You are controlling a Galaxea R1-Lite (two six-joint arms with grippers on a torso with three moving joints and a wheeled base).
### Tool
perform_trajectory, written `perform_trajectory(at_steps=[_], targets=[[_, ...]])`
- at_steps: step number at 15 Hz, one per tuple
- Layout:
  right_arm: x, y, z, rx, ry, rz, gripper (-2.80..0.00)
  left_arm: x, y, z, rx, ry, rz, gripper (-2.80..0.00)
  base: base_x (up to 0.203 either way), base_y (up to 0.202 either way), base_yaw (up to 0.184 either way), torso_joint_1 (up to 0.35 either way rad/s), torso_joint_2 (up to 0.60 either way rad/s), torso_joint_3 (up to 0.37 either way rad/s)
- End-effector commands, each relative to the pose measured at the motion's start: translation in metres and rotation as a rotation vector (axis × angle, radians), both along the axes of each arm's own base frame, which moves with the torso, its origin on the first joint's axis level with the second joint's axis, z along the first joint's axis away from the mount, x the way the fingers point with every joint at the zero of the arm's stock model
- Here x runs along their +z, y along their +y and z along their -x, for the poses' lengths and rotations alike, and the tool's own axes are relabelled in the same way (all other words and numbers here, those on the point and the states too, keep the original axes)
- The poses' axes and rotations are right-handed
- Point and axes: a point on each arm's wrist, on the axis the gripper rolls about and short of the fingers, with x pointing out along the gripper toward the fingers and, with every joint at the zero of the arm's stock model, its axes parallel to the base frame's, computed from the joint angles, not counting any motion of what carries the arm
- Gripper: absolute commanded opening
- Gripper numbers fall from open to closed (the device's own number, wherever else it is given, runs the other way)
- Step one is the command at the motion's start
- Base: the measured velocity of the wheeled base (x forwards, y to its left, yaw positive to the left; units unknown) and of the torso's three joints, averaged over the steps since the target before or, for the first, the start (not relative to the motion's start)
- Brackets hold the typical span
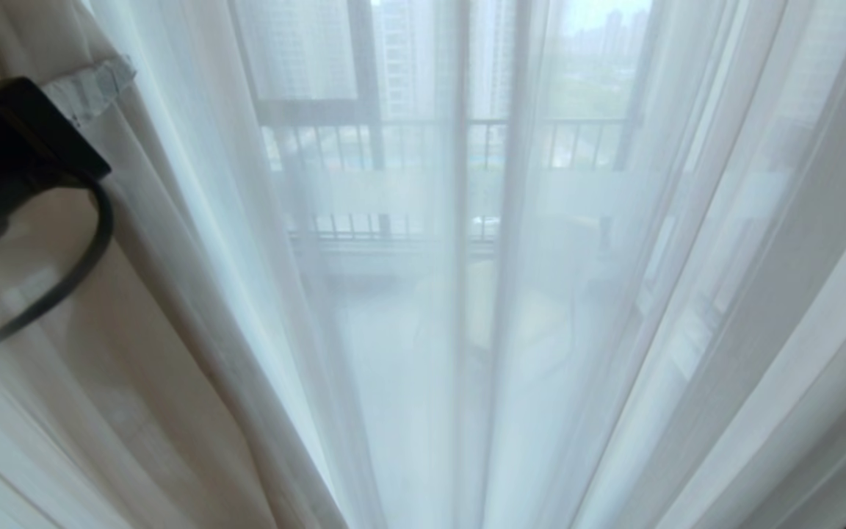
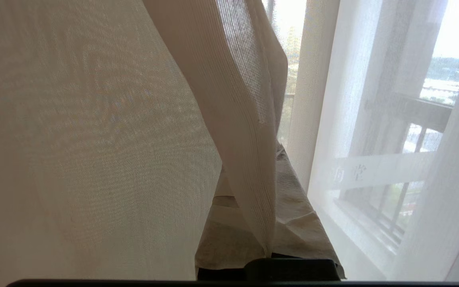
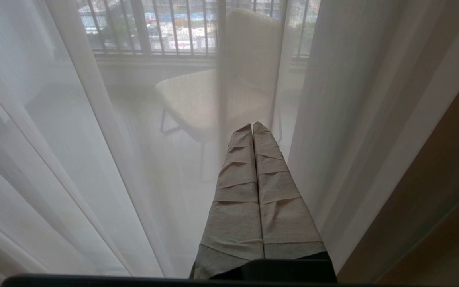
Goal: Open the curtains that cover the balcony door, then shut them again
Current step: Close the inner curtains on both sides
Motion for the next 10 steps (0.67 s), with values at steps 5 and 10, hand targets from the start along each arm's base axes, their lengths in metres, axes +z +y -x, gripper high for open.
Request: perform_trajectory(at_steps=[5,10], targets=[[0.0,0.0,-0.0001,0.0,0.001,0.0,-2.8,0.0018,0.0016,0.0037,0.001,-0.013,0.006,-2.8,0.0,0.0,0.0,0.0,0.0,0.0],[0.0,0.0,-0.0001,0.0,0.001,0.0,-2.8,0.0025,0.0004,0.0038,-0.016,-0.017,0.003,-2.8,0.0,0.0,0.0,0.0,0.0,0.0]])
